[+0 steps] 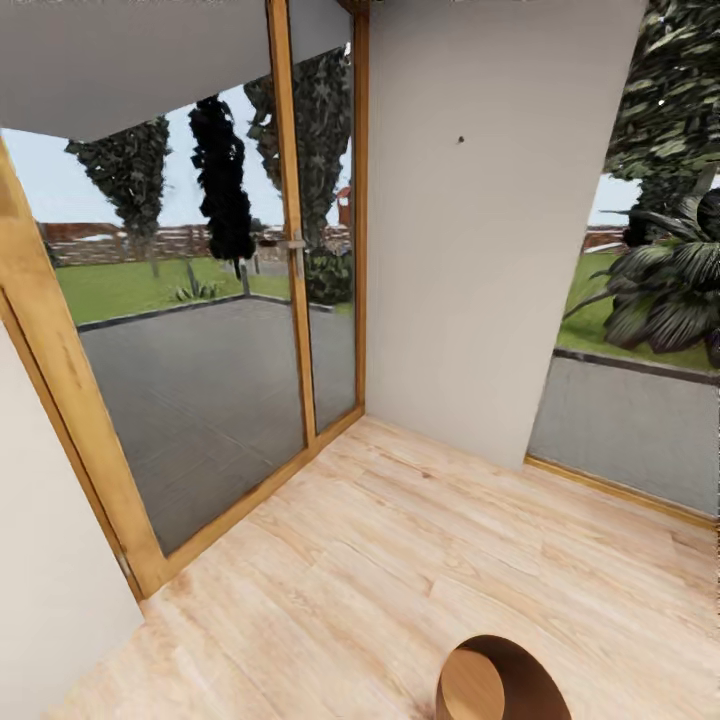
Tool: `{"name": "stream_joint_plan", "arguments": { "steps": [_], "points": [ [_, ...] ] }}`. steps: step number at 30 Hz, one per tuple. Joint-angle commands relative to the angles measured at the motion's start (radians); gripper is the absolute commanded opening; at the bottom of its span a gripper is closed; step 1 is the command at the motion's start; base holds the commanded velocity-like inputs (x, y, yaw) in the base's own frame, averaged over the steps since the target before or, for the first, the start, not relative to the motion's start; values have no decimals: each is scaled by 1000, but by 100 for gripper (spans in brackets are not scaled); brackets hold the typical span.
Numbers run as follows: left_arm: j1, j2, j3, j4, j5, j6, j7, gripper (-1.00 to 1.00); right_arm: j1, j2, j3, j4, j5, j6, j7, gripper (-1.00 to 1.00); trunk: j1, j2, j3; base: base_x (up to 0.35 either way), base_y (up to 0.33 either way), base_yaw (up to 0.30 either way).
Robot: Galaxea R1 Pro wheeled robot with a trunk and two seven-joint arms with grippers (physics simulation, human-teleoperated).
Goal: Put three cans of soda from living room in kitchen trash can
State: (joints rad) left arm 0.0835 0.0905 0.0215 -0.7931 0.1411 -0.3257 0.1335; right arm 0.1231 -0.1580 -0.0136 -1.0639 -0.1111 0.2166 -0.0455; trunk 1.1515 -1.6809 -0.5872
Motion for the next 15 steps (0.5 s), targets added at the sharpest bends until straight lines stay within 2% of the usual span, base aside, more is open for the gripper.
{"name": "stream_joint_plan", "arguments": {
  "steps": [1,8,15],
  "points": [
    [0,0,0,0,0,0,0,100,0,0,0,-1,-1,0,4,-100,0,0,0,-331,0,0],
    [0,0,-4,0,0,-1,0,100,0,1,0,-1,-1,0,4,-100,0,0,0,-331,0,4],
    [0,-1,-6,0,0,-1,5,100,0,1,0,0,0,0,4,-100,0,0,0,-331,0,77]
  ]
}}
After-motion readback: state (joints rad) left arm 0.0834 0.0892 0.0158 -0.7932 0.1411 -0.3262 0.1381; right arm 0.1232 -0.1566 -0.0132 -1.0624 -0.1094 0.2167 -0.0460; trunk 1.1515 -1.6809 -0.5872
